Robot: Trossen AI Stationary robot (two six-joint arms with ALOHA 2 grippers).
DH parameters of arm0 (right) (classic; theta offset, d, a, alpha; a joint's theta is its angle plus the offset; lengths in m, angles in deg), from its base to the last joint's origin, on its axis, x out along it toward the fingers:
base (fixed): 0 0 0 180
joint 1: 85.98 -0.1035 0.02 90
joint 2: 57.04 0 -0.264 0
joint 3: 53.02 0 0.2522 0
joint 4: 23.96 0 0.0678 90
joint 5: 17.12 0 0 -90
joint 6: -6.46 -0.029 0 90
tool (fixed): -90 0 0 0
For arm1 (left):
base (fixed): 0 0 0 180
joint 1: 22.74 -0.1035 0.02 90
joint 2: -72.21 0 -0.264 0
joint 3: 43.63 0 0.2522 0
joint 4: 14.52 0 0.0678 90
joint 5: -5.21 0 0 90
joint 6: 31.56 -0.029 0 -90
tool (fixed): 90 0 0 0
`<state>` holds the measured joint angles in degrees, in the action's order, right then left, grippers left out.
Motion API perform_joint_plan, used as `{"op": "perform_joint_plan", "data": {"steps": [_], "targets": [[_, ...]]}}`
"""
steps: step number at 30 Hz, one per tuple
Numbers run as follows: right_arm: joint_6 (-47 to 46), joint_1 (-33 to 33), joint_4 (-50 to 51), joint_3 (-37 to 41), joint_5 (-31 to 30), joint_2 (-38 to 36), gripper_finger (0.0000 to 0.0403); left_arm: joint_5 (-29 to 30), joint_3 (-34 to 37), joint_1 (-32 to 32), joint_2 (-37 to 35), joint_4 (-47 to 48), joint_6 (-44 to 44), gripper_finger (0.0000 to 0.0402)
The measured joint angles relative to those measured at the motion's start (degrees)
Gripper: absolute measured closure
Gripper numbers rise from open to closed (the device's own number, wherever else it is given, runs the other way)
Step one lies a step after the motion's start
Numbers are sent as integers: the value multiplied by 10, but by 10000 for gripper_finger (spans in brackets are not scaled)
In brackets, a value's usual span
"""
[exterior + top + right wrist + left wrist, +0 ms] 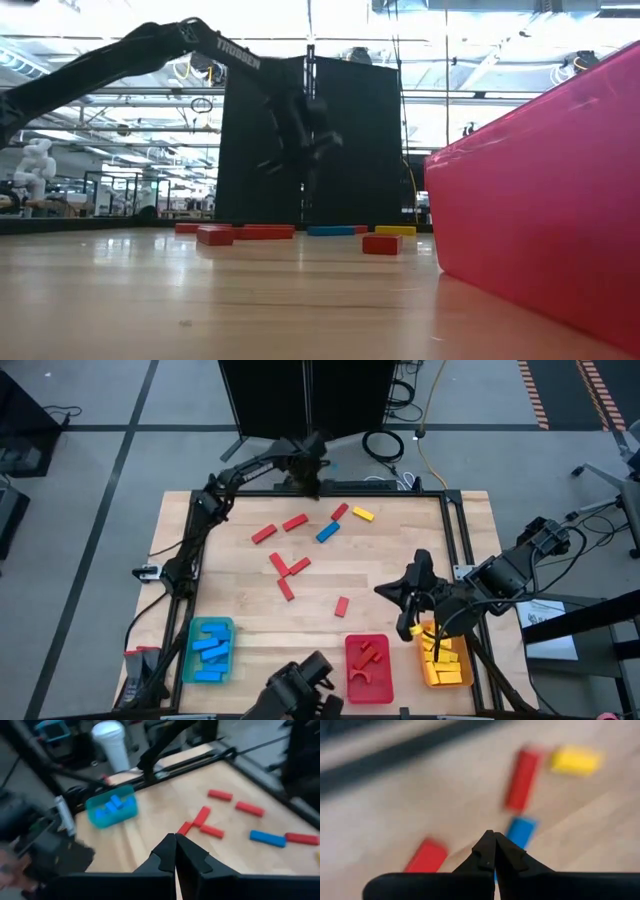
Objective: Sort blocks
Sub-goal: Put the blue block into the blue bin
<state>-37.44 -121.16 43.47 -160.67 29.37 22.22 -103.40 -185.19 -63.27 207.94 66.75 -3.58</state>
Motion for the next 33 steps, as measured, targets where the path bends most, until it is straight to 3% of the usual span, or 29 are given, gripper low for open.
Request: {"op": "perform_joint_plan", "data": {"steps": [3,9,13,15,22,33], "targets": [[0,8,1,0,-38,0,403,18,40,1,4,29,-36,402],[1,29,26,0,-87,-4,403,-63,100,27,3,54,-134,402],[1,44,28,0,-87,-12,403,8,108,38,3,5,-110,402],[1,45,30,0,-87,-15,403,17,109,38,3,-3,-95,402],[6,45,33,0,-70,-17,403,-54,109,51,32,9,-88,402],[-31,31,27,0,-27,-15,403,-44,85,67,34,-17,0,402]]}}
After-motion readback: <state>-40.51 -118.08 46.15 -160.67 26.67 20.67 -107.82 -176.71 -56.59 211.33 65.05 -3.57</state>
